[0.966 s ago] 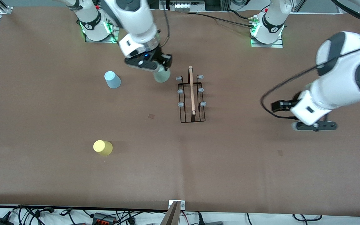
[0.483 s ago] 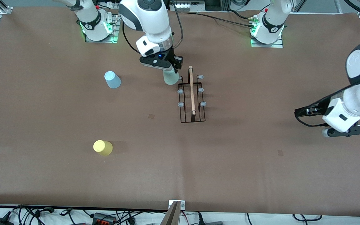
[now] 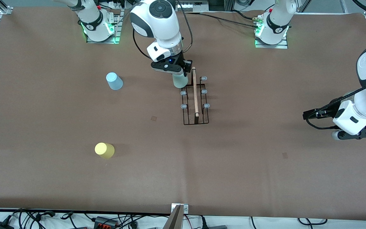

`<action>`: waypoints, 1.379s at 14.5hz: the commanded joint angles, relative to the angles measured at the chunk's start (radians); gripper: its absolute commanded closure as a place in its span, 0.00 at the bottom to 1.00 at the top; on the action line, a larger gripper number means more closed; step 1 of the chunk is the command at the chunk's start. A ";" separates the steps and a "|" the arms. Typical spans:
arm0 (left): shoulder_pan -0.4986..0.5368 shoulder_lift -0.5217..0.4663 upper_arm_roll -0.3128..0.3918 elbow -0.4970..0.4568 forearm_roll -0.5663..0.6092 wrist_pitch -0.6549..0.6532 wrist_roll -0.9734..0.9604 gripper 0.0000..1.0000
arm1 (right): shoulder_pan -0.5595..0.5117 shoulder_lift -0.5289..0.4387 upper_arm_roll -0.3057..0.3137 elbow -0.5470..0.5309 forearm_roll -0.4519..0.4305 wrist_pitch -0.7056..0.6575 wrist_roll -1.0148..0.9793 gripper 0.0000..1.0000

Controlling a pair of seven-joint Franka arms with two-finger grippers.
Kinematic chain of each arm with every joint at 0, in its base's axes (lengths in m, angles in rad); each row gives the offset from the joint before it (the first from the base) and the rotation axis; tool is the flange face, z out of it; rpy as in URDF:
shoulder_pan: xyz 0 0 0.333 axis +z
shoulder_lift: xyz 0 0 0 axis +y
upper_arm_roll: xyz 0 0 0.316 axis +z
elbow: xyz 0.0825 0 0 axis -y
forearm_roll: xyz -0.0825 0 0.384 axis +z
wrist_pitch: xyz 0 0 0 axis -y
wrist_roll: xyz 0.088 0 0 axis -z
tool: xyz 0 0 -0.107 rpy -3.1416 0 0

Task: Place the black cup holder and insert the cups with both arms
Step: 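Place the teal cup onto a rack peg with the right gripper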

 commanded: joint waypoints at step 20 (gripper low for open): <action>0.012 -0.012 -0.008 -0.012 -0.003 -0.006 0.024 0.00 | -0.480 0.075 -0.160 0.162 -0.044 -0.105 -0.926 0.00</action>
